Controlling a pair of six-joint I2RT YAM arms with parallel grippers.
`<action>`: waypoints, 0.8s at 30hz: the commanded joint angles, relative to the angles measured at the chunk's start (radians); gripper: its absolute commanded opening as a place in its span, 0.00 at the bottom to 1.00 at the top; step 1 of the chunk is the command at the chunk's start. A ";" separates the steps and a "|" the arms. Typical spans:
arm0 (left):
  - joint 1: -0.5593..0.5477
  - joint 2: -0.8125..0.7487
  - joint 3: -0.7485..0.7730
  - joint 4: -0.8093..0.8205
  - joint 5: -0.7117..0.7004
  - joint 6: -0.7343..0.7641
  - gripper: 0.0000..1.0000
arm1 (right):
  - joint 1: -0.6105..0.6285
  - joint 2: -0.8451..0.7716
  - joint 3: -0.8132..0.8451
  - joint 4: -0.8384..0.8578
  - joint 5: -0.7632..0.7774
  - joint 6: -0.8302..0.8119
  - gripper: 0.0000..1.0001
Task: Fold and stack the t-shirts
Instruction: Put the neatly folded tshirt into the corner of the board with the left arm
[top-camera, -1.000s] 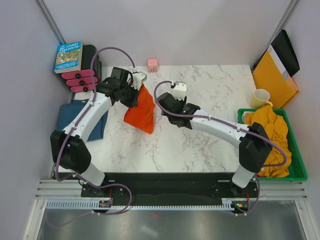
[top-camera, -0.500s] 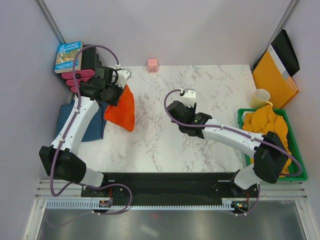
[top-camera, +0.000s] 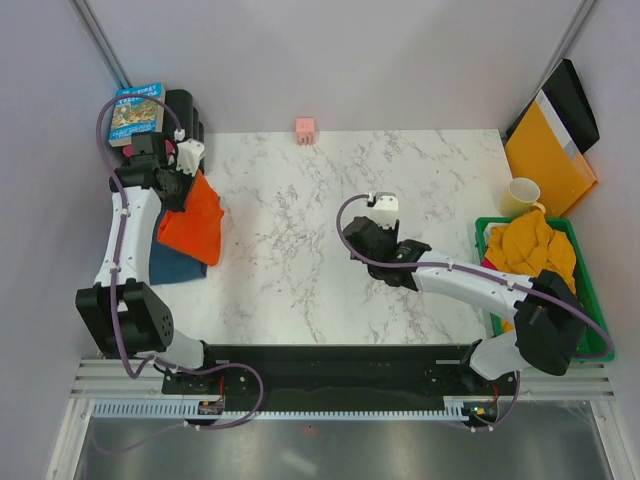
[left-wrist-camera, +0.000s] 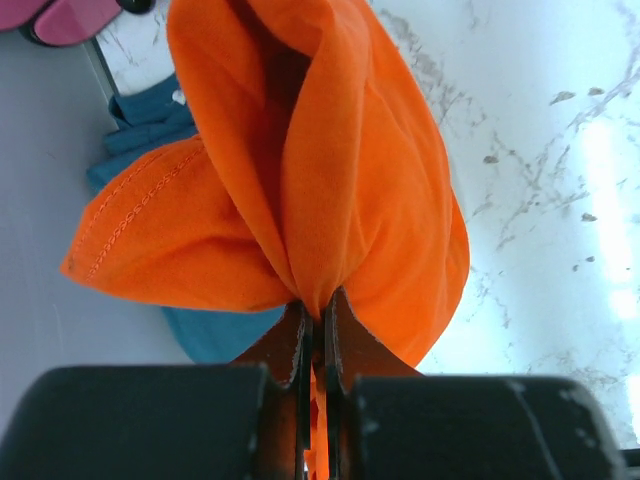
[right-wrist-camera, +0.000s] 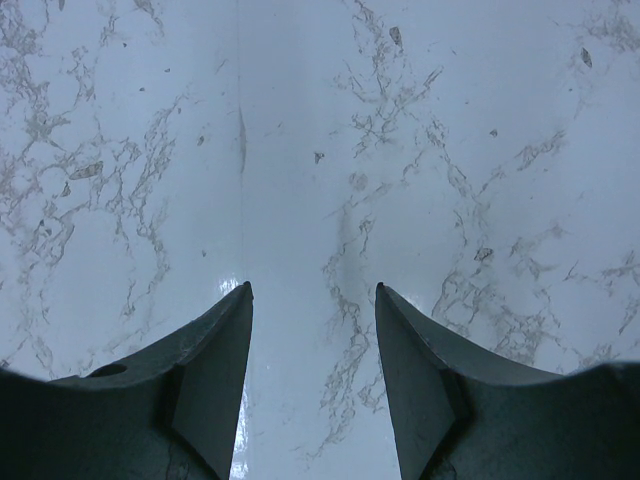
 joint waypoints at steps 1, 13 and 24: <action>0.046 0.036 0.043 0.010 0.046 0.083 0.02 | 0.002 -0.045 -0.025 0.044 0.005 -0.006 0.60; 0.229 0.130 -0.008 0.108 -0.019 0.067 0.02 | 0.002 -0.058 -0.056 0.044 0.005 -0.007 0.60; 0.340 0.142 -0.198 0.303 -0.068 0.072 0.02 | 0.002 -0.021 -0.059 0.037 -0.043 0.020 0.60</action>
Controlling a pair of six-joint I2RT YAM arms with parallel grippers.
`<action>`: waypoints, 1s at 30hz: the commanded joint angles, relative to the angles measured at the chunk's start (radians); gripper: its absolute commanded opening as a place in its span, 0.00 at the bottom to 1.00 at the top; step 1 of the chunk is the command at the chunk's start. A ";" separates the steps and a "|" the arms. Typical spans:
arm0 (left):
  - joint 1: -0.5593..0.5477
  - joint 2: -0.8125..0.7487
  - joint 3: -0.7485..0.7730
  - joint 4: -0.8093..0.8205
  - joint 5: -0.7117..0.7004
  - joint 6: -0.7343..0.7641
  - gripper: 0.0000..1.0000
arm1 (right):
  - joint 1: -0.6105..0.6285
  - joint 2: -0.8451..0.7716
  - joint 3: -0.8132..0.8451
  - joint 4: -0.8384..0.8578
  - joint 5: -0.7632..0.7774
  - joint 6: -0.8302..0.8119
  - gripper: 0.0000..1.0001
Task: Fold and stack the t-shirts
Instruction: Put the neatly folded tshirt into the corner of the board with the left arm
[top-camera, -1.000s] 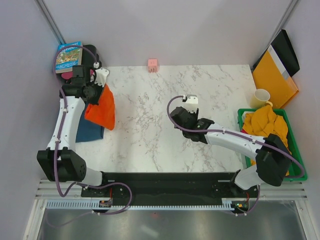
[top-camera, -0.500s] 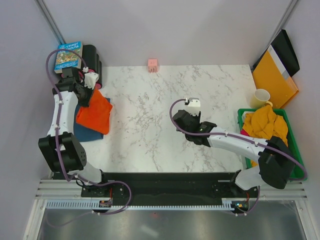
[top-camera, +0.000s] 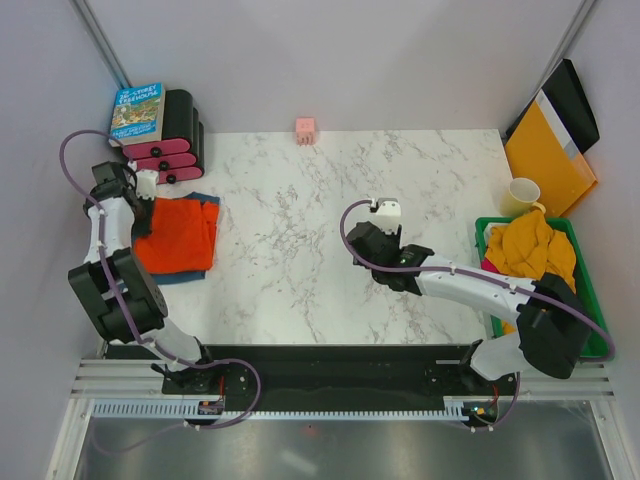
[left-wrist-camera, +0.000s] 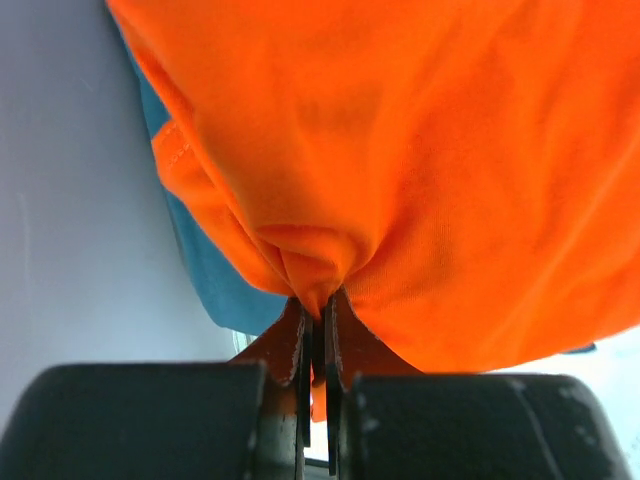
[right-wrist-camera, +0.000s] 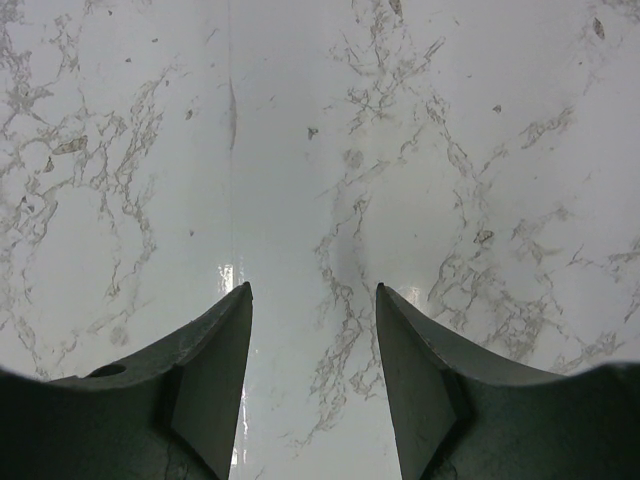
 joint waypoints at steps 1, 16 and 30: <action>0.005 -0.002 -0.061 0.151 -0.058 0.034 0.02 | 0.001 0.012 0.009 0.012 -0.025 0.018 0.60; 0.186 0.076 0.034 0.223 -0.033 0.128 0.02 | 0.002 0.037 0.064 -0.063 -0.015 0.053 0.60; 0.188 0.158 0.054 0.217 -0.075 0.119 0.05 | 0.022 0.094 0.084 -0.057 -0.021 0.087 0.59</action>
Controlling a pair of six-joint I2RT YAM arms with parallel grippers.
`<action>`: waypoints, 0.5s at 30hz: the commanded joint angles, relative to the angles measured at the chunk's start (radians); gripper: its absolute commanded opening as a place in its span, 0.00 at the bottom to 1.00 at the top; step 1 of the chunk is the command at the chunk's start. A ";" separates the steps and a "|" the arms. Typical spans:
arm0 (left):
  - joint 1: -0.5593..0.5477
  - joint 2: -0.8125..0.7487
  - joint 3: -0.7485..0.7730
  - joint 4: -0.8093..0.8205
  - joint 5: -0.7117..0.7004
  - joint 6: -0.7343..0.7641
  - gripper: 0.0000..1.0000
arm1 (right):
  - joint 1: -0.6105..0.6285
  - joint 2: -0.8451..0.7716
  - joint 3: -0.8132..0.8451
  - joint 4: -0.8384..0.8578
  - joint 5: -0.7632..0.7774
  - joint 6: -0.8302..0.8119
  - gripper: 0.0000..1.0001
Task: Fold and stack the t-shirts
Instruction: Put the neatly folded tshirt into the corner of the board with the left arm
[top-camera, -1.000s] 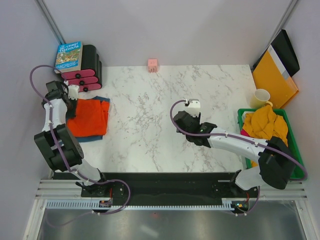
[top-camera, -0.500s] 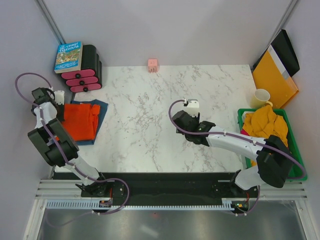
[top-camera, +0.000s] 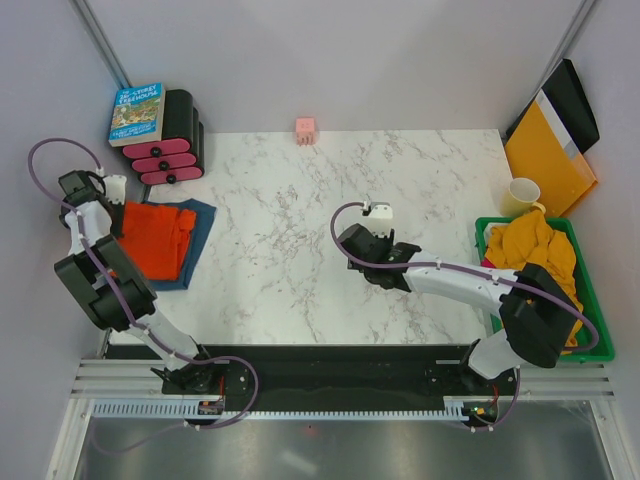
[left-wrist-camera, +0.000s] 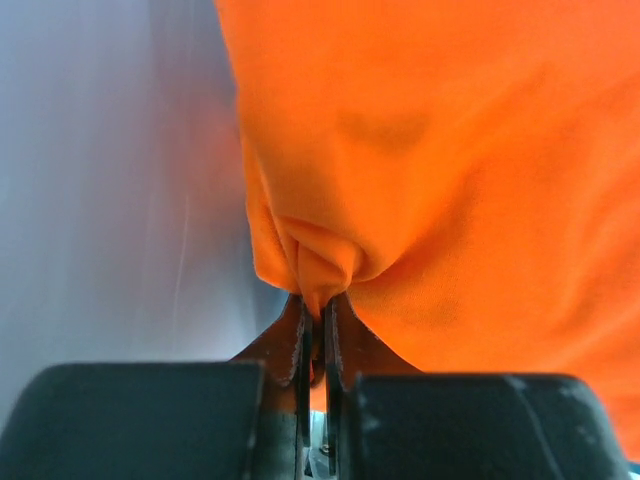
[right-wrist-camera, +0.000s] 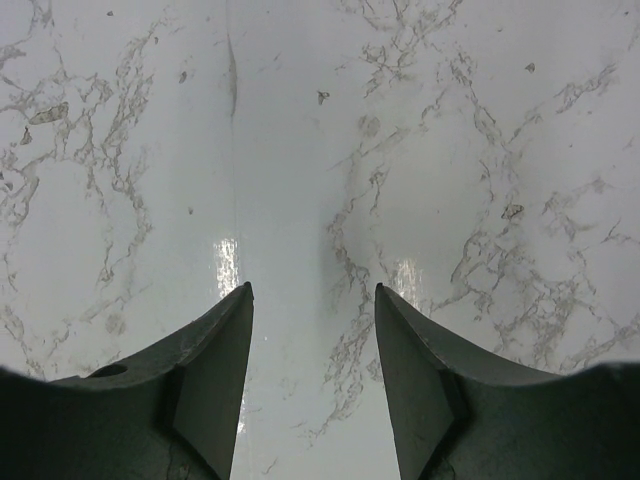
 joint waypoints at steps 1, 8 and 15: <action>0.004 0.051 0.032 0.044 -0.063 0.010 0.24 | 0.009 0.009 0.045 -0.004 0.007 0.025 0.59; 0.007 -0.007 0.030 0.055 -0.006 -0.040 0.99 | 0.011 0.037 0.065 -0.004 0.005 0.023 0.59; 0.007 -0.165 0.035 0.010 0.260 -0.137 0.99 | 0.018 0.066 0.089 -0.004 0.005 0.020 0.59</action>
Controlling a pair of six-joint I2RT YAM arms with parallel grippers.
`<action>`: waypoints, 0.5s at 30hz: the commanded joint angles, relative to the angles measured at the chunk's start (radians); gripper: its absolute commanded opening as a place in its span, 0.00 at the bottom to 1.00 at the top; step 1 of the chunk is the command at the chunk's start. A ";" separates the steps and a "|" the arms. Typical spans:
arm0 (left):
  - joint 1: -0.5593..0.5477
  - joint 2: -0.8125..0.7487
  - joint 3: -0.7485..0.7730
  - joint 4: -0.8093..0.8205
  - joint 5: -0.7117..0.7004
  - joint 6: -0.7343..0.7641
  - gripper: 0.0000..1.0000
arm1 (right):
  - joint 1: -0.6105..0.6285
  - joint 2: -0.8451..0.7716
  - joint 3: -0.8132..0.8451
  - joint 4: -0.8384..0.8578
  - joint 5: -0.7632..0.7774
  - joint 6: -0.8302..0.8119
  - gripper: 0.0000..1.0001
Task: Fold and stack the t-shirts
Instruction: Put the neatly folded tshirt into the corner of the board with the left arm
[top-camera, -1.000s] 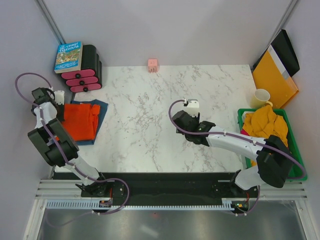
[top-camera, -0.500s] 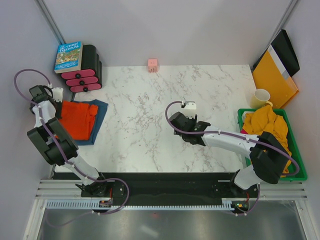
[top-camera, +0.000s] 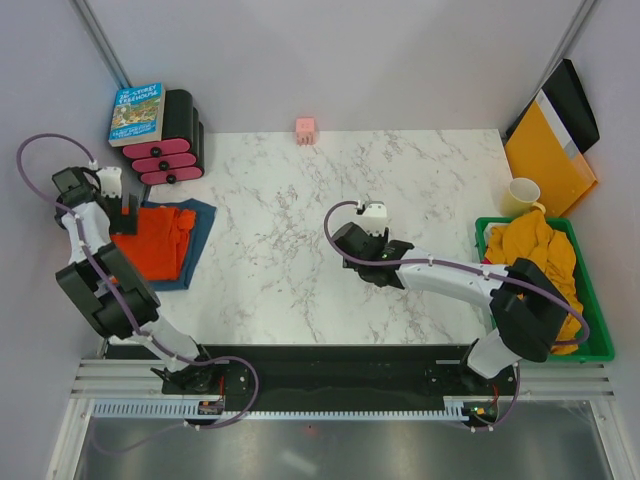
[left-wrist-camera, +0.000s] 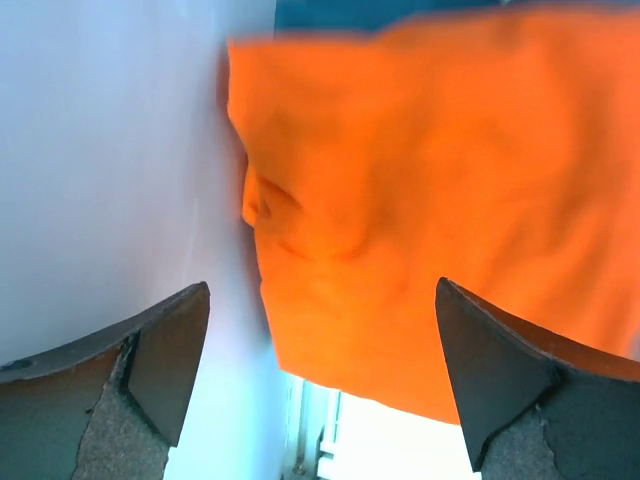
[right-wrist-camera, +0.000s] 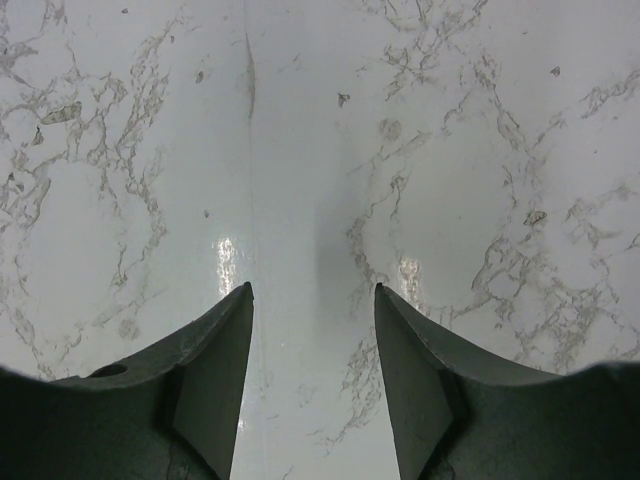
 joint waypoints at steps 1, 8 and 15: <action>0.005 -0.160 0.024 0.003 0.247 -0.122 0.99 | 0.011 0.023 0.051 -0.003 0.002 0.014 0.59; -0.063 -0.055 -0.019 -0.074 0.417 -0.240 0.17 | 0.028 0.060 0.080 -0.020 -0.002 0.014 0.58; -0.090 0.071 -0.072 -0.086 0.358 -0.239 0.04 | 0.033 0.055 0.107 -0.049 0.012 0.008 0.58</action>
